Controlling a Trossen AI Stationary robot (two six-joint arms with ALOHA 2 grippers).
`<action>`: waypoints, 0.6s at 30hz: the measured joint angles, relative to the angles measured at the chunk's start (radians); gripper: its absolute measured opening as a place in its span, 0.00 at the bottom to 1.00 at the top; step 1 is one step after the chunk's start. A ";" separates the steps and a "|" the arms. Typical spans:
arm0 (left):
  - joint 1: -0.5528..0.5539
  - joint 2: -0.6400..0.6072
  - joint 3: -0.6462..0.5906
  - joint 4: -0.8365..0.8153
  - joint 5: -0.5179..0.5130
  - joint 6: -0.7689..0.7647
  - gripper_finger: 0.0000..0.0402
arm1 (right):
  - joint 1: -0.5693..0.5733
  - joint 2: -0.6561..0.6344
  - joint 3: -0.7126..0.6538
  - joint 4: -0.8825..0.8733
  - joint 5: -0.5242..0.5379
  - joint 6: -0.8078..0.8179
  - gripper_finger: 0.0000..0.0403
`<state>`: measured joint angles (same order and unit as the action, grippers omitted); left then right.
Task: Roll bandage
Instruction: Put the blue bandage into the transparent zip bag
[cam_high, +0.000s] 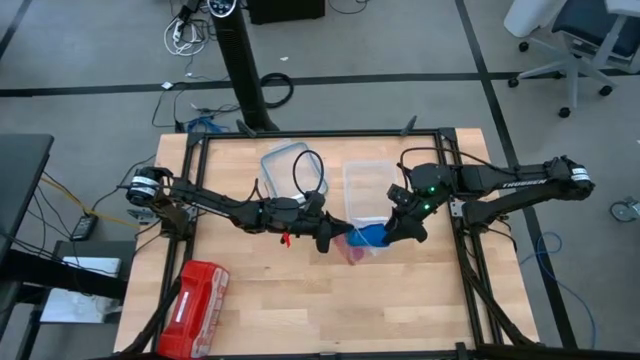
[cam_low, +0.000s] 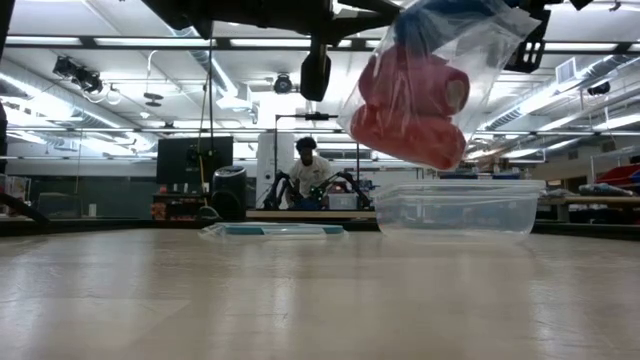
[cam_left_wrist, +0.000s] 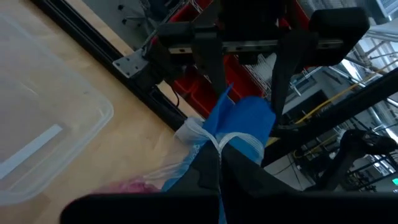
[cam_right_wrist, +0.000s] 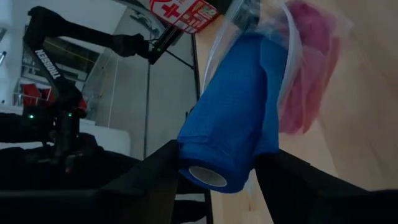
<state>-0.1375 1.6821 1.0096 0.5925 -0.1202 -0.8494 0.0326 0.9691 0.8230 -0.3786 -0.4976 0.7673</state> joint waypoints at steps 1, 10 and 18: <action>0.000 0.000 0.000 0.004 -0.001 0.000 0.01 | 0.000 0.000 0.000 0.000 0.000 0.000 0.50; 0.000 0.000 0.000 0.038 -0.013 0.002 0.01 | 0.000 0.006 0.000 0.029 0.074 0.000 0.48; -0.002 0.000 0.000 0.040 -0.012 0.000 0.01 | 0.000 0.006 0.000 0.065 0.080 0.007 0.43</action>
<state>-0.1394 1.6821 1.0096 0.6329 -0.1324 -0.8497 0.0326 0.9756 0.8230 -0.3131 -0.4180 0.7742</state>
